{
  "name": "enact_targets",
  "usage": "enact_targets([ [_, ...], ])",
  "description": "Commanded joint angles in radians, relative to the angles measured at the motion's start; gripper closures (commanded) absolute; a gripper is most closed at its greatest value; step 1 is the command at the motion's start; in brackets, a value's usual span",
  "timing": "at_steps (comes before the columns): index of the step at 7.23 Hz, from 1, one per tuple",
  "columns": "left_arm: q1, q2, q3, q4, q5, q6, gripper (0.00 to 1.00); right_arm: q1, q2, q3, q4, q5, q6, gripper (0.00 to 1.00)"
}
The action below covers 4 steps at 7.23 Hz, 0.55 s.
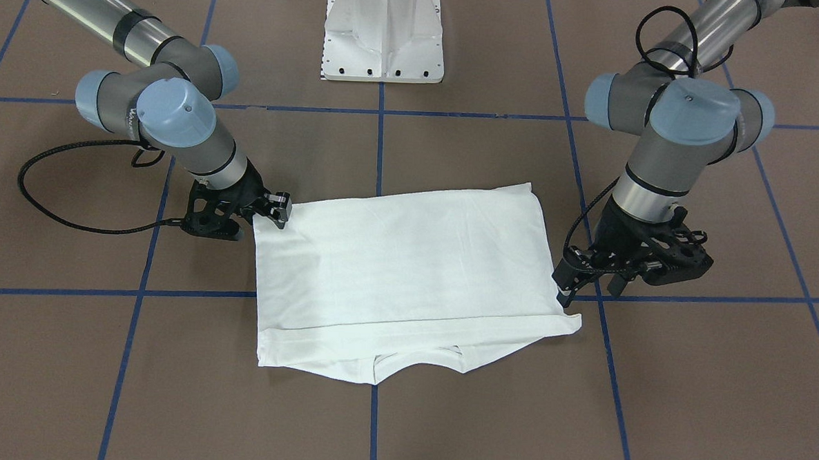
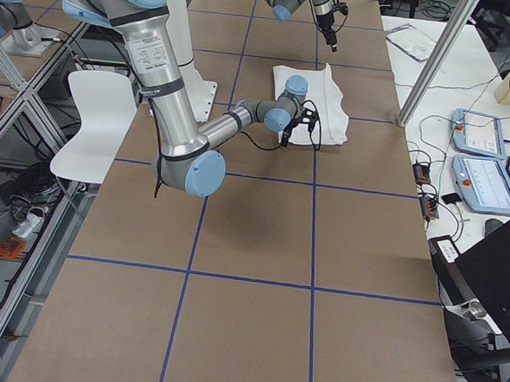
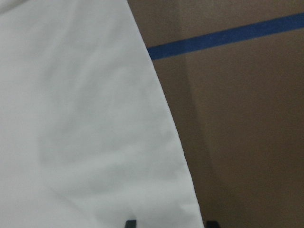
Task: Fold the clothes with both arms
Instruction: 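Lower the right gripper to the folded shirt's side edge nearest it and grasp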
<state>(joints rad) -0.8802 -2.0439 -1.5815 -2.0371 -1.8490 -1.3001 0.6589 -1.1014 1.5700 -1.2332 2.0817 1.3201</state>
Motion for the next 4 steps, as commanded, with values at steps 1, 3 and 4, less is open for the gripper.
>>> enact_targets([
  [1,0.001,0.001,0.003,0.0,0.002,0.001,0.02,-0.01,-0.027,0.036,-0.002,-0.018,0.001,1.0],
  [3,0.001,0.011,-0.005,-0.002,0.004,0.001,0.03,-0.042,-0.114,0.138,-0.023,-0.018,-0.001,1.0],
  [4,0.001,0.011,-0.009,0.0,0.023,-0.001,0.03,-0.045,-0.17,0.206,-0.025,-0.018,-0.001,1.0],
])
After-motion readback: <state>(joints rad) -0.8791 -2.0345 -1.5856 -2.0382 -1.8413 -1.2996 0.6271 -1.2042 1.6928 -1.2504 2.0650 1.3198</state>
